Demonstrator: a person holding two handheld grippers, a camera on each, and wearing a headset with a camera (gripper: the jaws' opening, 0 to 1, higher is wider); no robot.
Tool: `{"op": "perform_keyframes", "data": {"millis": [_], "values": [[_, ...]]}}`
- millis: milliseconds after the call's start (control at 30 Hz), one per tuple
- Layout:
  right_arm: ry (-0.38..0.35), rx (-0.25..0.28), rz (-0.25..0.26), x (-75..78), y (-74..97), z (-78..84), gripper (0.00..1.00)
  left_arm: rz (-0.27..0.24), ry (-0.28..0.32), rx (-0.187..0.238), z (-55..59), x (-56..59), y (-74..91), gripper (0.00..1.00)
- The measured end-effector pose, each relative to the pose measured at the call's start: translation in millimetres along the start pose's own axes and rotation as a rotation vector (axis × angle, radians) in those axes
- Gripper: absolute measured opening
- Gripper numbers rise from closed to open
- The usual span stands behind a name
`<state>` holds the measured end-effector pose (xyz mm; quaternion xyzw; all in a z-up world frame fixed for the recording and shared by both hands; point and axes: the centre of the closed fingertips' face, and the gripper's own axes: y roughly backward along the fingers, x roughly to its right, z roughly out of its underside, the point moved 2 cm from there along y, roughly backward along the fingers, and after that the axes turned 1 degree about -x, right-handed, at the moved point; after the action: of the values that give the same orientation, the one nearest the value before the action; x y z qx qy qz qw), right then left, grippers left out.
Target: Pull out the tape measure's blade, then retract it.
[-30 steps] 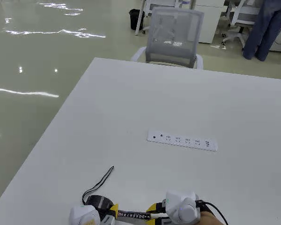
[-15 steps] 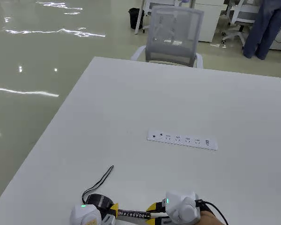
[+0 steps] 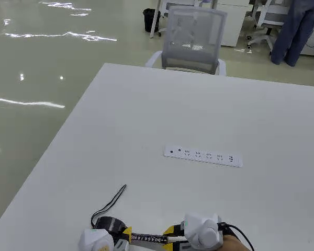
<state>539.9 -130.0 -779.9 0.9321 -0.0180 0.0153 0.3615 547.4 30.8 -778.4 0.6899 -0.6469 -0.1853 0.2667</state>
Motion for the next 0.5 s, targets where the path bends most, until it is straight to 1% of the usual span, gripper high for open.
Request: {"op": "perform_keyframes", "data": {"millis": [300,500], "values": [[0.008,0.001,-0.004,-1.3,0.3,-1.7,0.14,0.018,0.009,0.000,-0.1,-1.0,1.0,0.60],[0.017,0.002,-0.007,-2.6,-1.1,-5.6,0.14,0.027,0.012,-0.003,-0.5,-1.1,1.4,0.60]]}}
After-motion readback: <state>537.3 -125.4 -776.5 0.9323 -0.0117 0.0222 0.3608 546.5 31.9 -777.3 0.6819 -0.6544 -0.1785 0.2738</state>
